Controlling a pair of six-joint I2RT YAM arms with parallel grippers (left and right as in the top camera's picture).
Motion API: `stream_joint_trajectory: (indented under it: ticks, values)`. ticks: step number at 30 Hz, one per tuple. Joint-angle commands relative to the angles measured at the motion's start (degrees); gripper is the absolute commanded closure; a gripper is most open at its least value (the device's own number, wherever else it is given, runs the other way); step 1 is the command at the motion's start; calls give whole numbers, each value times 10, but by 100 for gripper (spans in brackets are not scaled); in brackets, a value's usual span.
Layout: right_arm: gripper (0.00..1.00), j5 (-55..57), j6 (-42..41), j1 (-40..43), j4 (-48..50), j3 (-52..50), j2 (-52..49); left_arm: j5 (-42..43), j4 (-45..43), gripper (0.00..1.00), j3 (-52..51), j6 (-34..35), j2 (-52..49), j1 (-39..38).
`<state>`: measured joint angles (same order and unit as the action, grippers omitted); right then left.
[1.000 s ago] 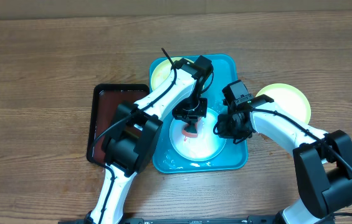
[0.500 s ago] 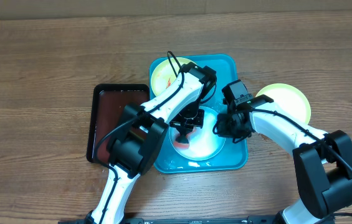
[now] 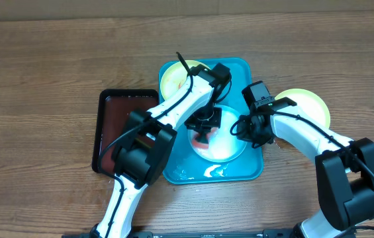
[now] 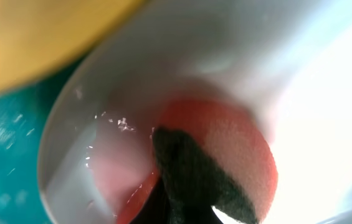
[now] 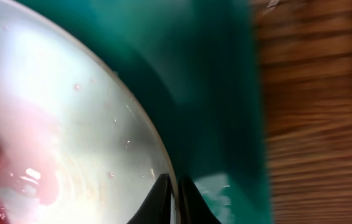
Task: Clean dirty plates on tray and stack at the side
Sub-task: 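Scrub the white plate's red stain with the left gripper's sponge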
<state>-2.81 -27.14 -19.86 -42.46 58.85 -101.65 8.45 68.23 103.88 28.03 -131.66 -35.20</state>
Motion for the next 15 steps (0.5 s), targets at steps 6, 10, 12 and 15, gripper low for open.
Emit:
stream_joint_trajectory:
  ticks: [6,10,12,15]
  values:
    - [95,28,-27,3,-5,5,-7,48,-36,96,4,23,-14,-12]
    - [95,28,-27,3,-5,5,-7,-47,17,96,19,33,-14,8]
    - [95,28,-27,3,-5,5,-7,-107,39,96,25,41,-14,18]
    - [95,28,-27,3,-5,5,-7,-173,49,96,25,50,-14,29]
